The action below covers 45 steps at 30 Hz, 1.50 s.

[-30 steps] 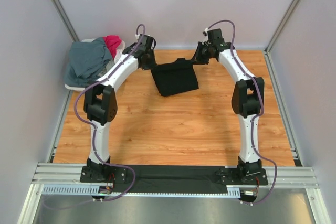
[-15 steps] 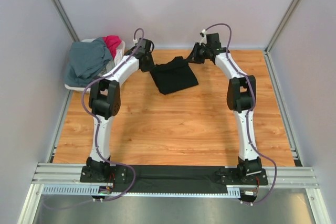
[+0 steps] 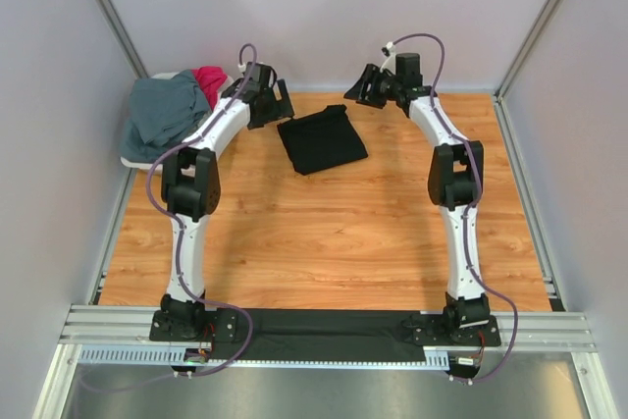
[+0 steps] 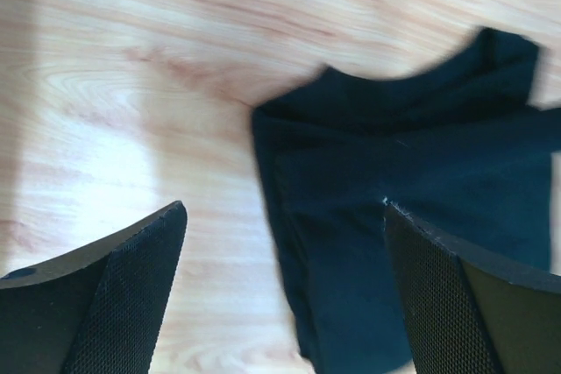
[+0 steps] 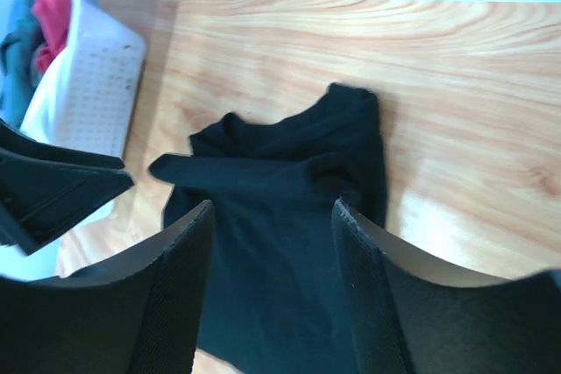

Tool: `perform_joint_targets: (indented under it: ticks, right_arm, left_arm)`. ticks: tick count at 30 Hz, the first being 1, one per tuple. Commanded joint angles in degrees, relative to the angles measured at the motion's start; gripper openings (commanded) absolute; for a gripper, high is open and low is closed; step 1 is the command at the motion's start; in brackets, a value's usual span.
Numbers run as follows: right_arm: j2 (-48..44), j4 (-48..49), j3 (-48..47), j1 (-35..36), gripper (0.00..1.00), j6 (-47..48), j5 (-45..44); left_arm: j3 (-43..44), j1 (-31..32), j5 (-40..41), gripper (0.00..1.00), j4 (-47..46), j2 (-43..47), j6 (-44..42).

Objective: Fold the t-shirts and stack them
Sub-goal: Fold the tshirt

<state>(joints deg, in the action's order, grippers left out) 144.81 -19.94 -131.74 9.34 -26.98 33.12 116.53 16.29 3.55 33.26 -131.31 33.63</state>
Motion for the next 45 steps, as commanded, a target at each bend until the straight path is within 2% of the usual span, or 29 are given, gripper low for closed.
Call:
perform_joint_targets:
  ticks: [1, 4, 5, 6, 7, 8, 9, 11, 16, 25, 31, 38, 45]
  right_arm:
    - [-7.8, 5.3, 2.7, 0.6, 0.57, -1.5, 4.0]
    - [-9.9, 8.3, 8.5, 1.2, 0.44, -1.8, 4.8]
    - [-9.9, 9.6, 9.2, 1.6, 0.40, -1.9, 5.2]
    - [-9.6, 10.4, 10.3, 1.8, 0.33, -2.3, 5.9]
    - [-8.9, 11.1, 10.5, 1.9, 0.31, -2.6, 6.0]
    - [-8.3, 11.9, 10.4, 2.2, 0.27, -3.0, 6.1]
    - [-7.7, 12.4, 9.9, 2.3, 0.20, -3.0, 6.3]
    - [-5.5, 12.8, 8.8, 2.3, 0.16, -3.2, 6.3]
    - [-0.1, 14.7, 4.1, 2.5, 0.16, -3.3, 4.8]
    - [10.8, 19.1, -4.7, 2.6, 0.18, -7.6, 3.1]
    - [14.3, 23.7, -6.6, 2.7, 0.25, -10.1, 1.3]
    - [16.1, 28.6, -9.6, 2.6, 0.41, -12.7, -1.0]
    - [11.8, 26.0, -11.3, 2.1, 0.48, -13.4, 2.4]
  left_arm:
    - [-2.1, 0.7, -5.7, 0.99, -4.7, 10.4, -1.2]
    - [-5.8, 1.9, -10.2, 0.81, -9.2, 13.2, 0.1]
    - [-6.7, 2.2, -11.0, 0.62, -10.7, 13.4, 1.3]
    - [-8.3, 2.6, -12.1, 0.47, -11.8, 13.7, 2.1]
    - [-9.0, 3.0, -13.0, 0.35, -14.8, 13.3, 2.9]
    - [-9.6, 3.0, -14.1, 0.14, -16.2, 12.8, 4.8]
    - [-10.0, 3.0, -15.1, 0.01, -17.2, 12.1, 5.7]
    - [-9.9, 3.0, -15.0, 0.00, -19.6, 9.7, 7.2]
    - [-8.0, 2.5, -13.7, 0.00, -23.4, 4.1, 8.8]
    - [-0.4, 0.1, -13.2, 0.00, -23.1, -6.8, 11.8]
    - [4.9, -1.3, -13.1, 0.00, -23.3, -12.5, 13.5]
    - [9.2, -2.2, -10.1, 0.00, -23.6, -16.1, 13.5]
    - [10.6, -2.7, -7.9, 0.00, -22.9, -16.0, 10.9]
